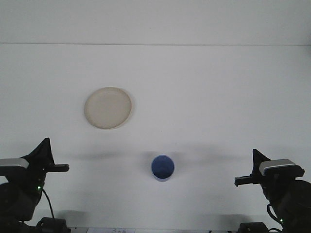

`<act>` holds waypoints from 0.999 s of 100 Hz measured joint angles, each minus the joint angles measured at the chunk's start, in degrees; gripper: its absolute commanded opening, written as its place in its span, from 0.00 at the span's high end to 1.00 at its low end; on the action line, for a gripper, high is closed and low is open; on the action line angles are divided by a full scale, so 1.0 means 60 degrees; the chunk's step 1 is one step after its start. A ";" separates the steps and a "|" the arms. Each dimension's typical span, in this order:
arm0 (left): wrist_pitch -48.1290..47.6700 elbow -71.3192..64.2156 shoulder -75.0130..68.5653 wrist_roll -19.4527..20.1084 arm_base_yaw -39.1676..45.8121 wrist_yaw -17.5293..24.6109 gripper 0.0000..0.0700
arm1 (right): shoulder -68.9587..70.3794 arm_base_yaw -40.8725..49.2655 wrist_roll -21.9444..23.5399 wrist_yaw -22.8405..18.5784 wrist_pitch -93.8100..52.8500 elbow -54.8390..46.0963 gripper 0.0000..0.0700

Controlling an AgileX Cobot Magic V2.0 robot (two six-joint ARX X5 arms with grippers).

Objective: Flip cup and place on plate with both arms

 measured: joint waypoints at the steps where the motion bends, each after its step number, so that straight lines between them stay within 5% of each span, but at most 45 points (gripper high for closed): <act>1: -0.0095 0.0095 0.0073 0.0000 0.0000 0.0000 0.98 | 0.0000 0.0000 0.0000 0.0000 0.0000 0.0000 1.00; 28: -0.4597 0.4167 0.3894 0.0514 -0.0058 0.0102 0.98 | 0.0000 0.0004 0.0000 0.0000 0.0000 0.0000 1.00; 50: -0.4743 0.4521 0.4976 0.0514 -0.0146 0.0208 0.97 | 0.0000 0.0000 0.0000 0.0000 0.0000 0.0000 1.00; 71: -0.4816 0.4524 0.5249 0.0248 -0.0146 0.0481 0.40 | 0.0000 0.0000 0.0000 0.0000 0.0000 0.0000 1.00; 80: -0.4867 0.4524 0.5308 0.0248 -0.0142 0.0973 0.39 | 0.0000 0.0004 0.0000 0.0000 0.0000 0.0000 1.00; 100: -0.5016 0.4524 0.5705 0.0244 -0.0539 0.3268 0.39 | 0.0000 0.0000 0.0000 0.0000 0.0000 0.0000 1.00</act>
